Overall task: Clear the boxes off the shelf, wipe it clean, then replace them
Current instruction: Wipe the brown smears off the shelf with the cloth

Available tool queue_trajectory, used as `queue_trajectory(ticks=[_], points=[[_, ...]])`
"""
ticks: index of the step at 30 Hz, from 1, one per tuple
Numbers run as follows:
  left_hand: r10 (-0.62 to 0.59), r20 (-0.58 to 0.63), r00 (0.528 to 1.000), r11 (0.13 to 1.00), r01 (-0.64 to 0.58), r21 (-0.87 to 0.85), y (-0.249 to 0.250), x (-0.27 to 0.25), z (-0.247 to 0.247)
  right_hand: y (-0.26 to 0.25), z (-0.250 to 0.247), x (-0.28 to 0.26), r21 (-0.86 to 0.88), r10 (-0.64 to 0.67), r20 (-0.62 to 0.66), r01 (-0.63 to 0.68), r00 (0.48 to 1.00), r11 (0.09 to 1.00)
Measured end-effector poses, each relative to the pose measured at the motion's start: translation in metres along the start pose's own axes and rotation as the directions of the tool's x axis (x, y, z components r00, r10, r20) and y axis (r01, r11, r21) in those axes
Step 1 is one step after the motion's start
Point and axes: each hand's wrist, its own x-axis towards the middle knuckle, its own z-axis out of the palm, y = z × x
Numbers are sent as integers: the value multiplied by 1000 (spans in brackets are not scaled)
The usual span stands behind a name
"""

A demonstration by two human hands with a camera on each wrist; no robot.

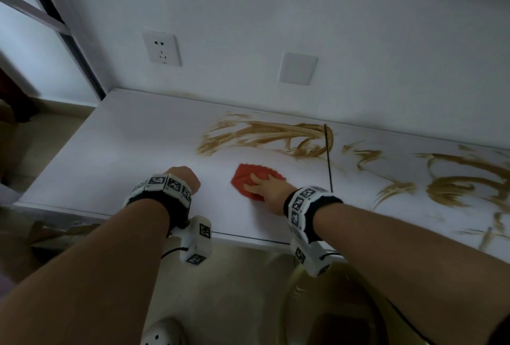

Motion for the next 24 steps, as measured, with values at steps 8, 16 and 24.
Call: queue_trajectory(ticks=[8, 16, 24], points=[[12, 80, 997, 1000, -11, -8, -23, 5, 6, -17, -32, 43, 23, -18, 15, 17, 1000, 1000], [93, 37, 995, 995, -91, -39, -42, 12, 3, -10, -44, 50, 33, 108, 10, -109, 994, 994], [64, 28, 998, 996, -62, -64, -56, 15, -11, -75, -37, 65, -103, -174, 59, 179, 983, 978]])
